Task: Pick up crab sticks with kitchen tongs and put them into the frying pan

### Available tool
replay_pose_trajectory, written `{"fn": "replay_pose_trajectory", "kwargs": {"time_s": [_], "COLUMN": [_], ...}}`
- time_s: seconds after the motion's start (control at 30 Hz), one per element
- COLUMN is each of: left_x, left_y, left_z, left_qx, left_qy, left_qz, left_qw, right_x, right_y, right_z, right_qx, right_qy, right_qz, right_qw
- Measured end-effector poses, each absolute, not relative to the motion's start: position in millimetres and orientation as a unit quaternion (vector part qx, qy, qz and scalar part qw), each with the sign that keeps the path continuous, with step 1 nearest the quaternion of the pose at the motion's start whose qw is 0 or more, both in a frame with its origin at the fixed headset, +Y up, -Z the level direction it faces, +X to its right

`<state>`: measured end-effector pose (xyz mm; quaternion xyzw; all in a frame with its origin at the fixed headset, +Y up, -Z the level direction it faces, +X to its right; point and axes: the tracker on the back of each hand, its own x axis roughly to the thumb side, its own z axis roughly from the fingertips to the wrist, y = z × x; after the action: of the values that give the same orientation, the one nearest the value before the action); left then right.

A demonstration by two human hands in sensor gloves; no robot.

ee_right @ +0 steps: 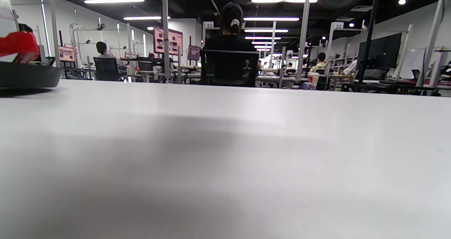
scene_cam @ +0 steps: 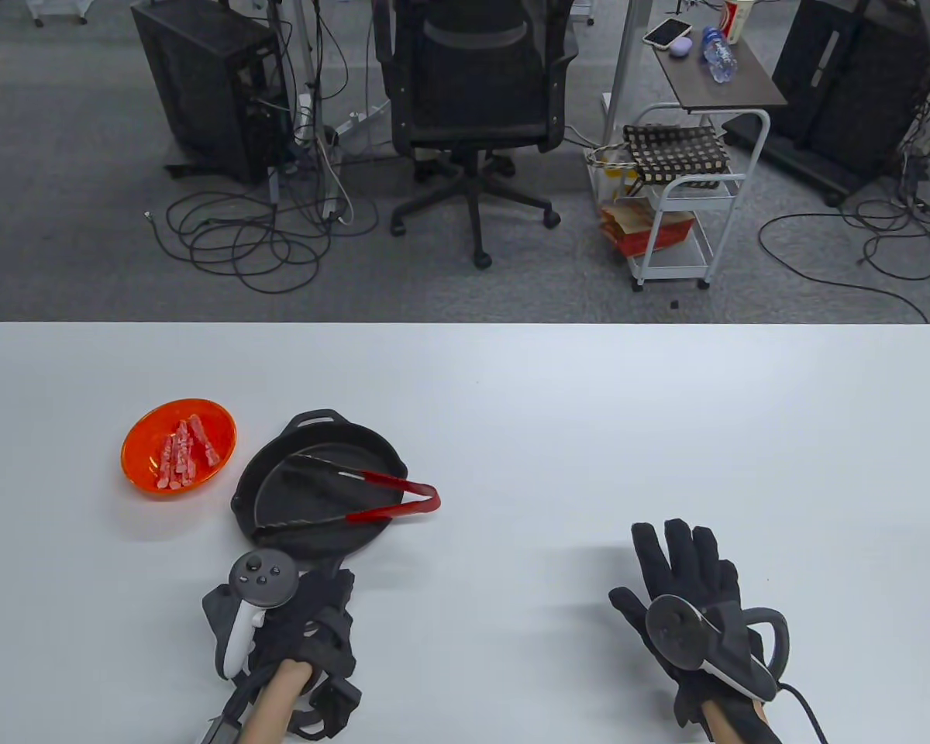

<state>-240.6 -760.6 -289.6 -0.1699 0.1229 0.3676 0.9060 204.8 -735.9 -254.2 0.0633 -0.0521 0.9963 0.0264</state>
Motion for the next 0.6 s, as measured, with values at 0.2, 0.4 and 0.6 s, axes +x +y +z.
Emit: {"fn": "replay_pose_trajectory", "kwargs": {"time_s": [0.2, 0.4, 0.6], "left_x": [-197, -140, -98], "left_y": [-749, -748, -759], "left_z": [-290, -293, -293], "left_qx": [-0.154, -0.17, -0.2], "left_qy": [0.093, 0.06, 0.035], "left_qz": [0.37, 0.362, 0.344], "left_qw": [0.911, 0.914, 0.917], "right_x": [206, 210, 212], "right_y": [-737, -738, -738], "right_z": [-255, -255, -254], "right_qx": [0.061, 0.053, 0.05], "right_qy": [-0.046, -0.043, -0.04], "right_qz": [0.997, 0.997, 0.997], "right_qw": [0.03, 0.038, 0.042]}}
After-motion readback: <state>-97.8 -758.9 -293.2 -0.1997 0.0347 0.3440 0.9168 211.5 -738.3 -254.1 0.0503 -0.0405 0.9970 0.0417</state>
